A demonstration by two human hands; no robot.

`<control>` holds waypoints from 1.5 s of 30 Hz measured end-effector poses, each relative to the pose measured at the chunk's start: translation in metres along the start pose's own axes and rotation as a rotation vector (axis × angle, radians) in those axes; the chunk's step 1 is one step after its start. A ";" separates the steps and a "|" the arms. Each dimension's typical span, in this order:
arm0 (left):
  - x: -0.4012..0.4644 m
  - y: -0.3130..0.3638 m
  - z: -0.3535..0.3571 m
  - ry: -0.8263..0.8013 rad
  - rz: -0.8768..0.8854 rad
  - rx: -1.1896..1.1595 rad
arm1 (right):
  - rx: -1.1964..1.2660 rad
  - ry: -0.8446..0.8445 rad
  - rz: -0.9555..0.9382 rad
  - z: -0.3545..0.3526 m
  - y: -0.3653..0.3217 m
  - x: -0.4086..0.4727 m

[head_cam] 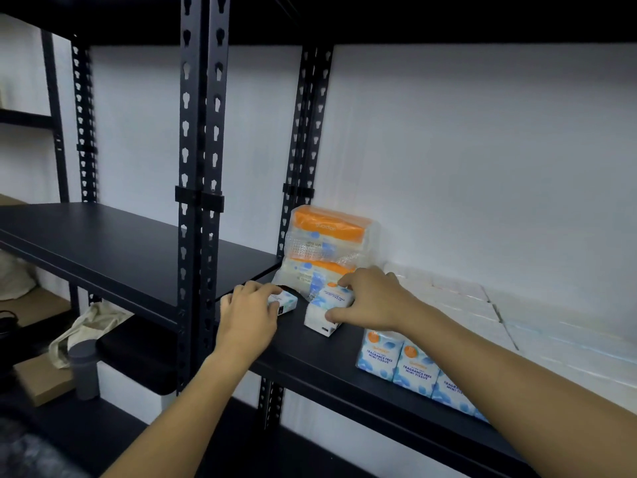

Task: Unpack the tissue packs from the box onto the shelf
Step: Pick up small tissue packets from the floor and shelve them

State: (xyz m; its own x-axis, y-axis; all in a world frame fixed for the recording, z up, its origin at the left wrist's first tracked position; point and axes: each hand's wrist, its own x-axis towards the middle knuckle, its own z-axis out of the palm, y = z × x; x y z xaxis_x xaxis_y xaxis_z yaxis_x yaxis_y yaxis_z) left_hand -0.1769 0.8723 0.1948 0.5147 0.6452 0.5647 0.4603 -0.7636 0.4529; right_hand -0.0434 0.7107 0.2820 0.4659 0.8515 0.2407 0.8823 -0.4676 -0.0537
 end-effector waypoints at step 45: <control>-0.001 -0.025 0.020 -0.283 0.162 -0.032 | -0.015 -0.157 0.070 0.029 -0.013 0.010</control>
State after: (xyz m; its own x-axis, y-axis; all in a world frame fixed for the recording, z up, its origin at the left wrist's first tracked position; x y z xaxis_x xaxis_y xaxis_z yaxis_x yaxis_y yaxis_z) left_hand -0.1749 0.8915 0.1691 0.7619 0.4938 0.4191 0.3355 -0.8544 0.3967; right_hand -0.0486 0.7327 0.2571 0.5323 0.8425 0.0829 0.8465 -0.5300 -0.0502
